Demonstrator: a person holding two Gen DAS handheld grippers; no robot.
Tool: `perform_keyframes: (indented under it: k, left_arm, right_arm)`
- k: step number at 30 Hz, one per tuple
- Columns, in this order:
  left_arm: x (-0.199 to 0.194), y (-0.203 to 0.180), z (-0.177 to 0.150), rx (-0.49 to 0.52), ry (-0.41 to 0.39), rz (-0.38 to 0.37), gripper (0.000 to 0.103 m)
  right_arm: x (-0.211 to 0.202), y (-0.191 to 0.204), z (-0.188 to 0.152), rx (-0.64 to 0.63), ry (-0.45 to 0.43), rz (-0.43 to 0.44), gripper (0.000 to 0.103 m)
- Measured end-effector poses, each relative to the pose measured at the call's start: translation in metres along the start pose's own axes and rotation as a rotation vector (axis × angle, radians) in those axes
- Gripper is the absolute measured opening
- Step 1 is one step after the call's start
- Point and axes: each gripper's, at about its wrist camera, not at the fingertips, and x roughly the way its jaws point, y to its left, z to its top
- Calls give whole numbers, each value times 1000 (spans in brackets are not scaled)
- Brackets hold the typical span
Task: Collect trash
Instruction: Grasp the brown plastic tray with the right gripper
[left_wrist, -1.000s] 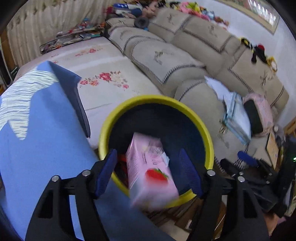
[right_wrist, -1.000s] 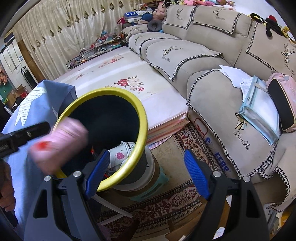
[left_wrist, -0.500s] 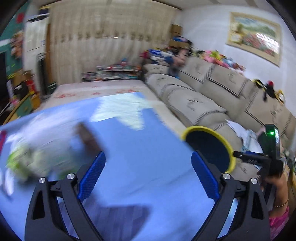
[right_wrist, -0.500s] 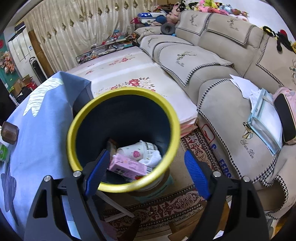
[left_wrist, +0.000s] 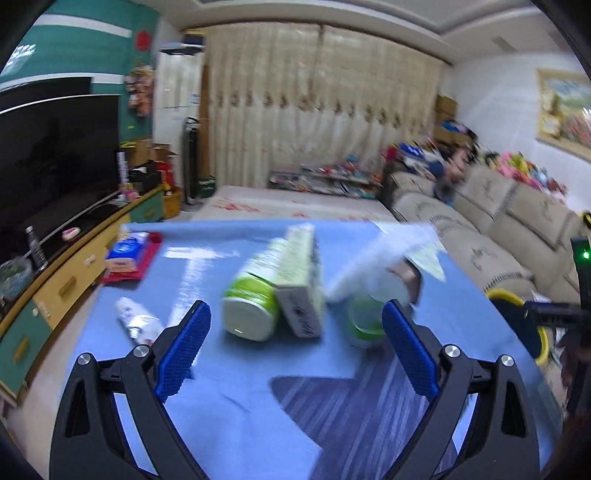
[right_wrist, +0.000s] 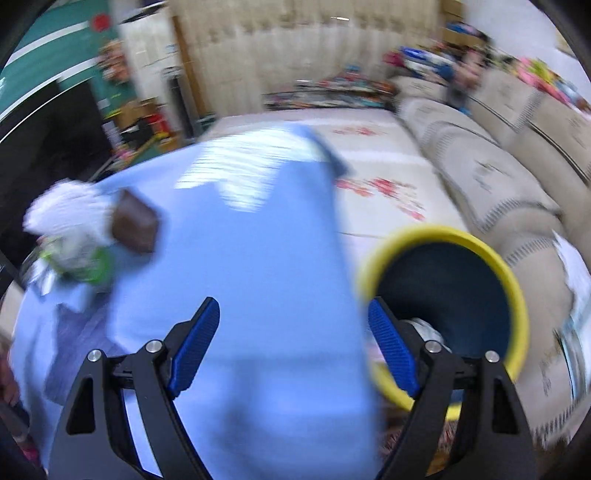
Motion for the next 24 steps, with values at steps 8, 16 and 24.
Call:
perform_keyframes:
  k: [8, 16, 24]
  left_arm:
    - [-6, 0, 7, -23, -21, 18, 93]
    - [-3, 0, 8, -47, 5, -11, 93]
    - [-2, -4, 6, -26, -1, -8, 93]
  right_arm:
    - [31, 110, 28, -250, -25, 94, 74]
    - [66, 143, 43, -340, 25, 91, 62]
    - [88, 157, 50, -351, 47, 98, 19]
